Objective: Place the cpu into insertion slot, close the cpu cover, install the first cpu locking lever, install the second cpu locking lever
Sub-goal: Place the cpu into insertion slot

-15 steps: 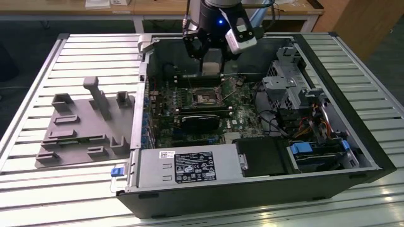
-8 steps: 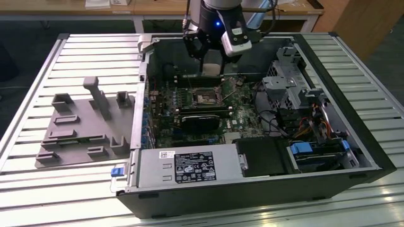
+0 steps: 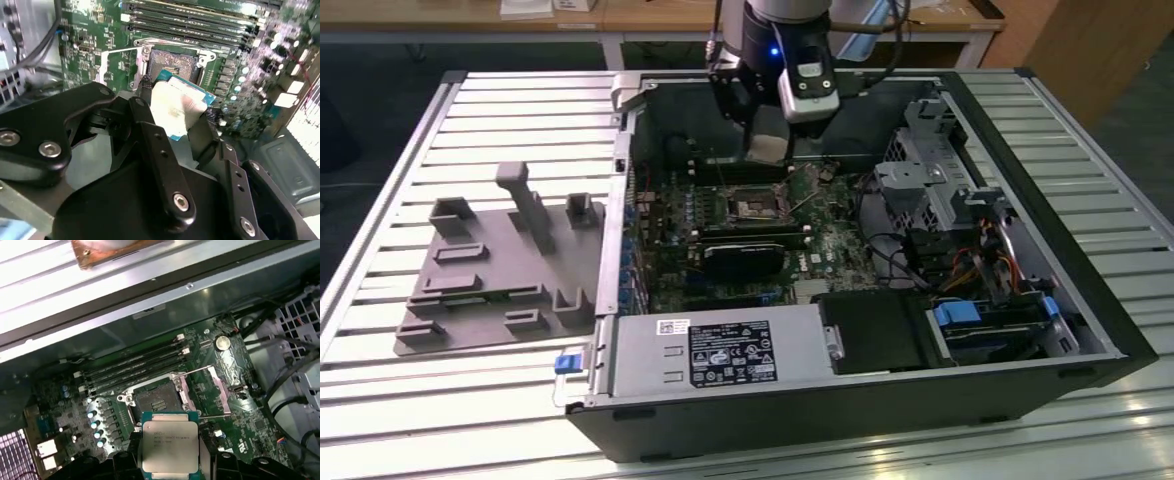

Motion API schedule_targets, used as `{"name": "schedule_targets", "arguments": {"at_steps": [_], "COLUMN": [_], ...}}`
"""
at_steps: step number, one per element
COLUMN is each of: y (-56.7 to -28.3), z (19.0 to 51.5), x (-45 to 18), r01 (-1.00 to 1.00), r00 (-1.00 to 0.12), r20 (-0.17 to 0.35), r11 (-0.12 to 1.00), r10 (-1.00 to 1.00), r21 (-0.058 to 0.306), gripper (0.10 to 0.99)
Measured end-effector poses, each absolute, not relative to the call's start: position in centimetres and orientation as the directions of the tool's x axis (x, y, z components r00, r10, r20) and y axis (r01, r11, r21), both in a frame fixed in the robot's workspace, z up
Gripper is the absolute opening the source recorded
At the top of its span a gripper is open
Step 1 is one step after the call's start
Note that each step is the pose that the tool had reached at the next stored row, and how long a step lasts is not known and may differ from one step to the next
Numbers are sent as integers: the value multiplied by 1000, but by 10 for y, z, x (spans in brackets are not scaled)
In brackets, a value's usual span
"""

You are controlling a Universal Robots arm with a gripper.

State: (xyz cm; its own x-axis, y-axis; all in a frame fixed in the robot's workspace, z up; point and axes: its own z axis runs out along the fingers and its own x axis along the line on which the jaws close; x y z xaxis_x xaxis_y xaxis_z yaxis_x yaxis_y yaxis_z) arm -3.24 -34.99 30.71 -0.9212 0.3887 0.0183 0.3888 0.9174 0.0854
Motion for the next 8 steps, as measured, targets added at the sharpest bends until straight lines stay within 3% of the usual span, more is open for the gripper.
{"name": "schedule_targets", "arguments": {"at_steps": [8], "y": [-350], "z": [306], "x": [-32], "r01": [517], "r00": [-855], "r20": [18], "r11": [852], "r10": [518], "r21": [86], "gripper": [537]}}
